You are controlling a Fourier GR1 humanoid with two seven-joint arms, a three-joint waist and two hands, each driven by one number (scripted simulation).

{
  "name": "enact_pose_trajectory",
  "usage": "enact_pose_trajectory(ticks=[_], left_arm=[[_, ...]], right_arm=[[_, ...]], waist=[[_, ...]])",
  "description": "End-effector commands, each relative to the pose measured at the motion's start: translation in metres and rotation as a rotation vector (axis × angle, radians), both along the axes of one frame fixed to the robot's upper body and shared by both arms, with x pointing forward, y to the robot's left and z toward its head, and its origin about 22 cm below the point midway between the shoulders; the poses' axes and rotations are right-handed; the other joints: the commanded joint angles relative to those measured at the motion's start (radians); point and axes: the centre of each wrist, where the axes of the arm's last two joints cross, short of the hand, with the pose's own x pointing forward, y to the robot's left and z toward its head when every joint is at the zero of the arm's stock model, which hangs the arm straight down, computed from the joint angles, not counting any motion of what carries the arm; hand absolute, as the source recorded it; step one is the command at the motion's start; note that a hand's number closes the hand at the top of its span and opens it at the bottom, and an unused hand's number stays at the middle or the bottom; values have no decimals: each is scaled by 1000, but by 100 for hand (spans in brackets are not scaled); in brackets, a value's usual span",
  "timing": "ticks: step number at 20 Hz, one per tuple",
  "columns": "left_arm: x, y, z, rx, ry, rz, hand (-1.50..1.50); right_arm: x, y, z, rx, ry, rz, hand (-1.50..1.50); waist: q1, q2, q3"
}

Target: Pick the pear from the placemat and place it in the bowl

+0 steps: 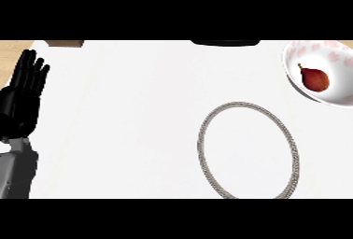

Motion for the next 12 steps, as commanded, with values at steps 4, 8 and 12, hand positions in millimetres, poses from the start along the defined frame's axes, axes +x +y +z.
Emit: enact_pose_trajectory(ticks=[4,8,12], left_arm=[[-3,15,8,7,-12,10,0],[-4,24,5,-14,5,4,0],[0,19,10,-16,-1,29,0]], right_arm=[[-72,-57,-5,54,-101,-28,-150],[-107,-77,-5,74,-96,-20,-150],[-134,-89,-13,76,-120,-8,-150]], waist=[[-8,1,3],[-9,1,3],[-14,0,5]])
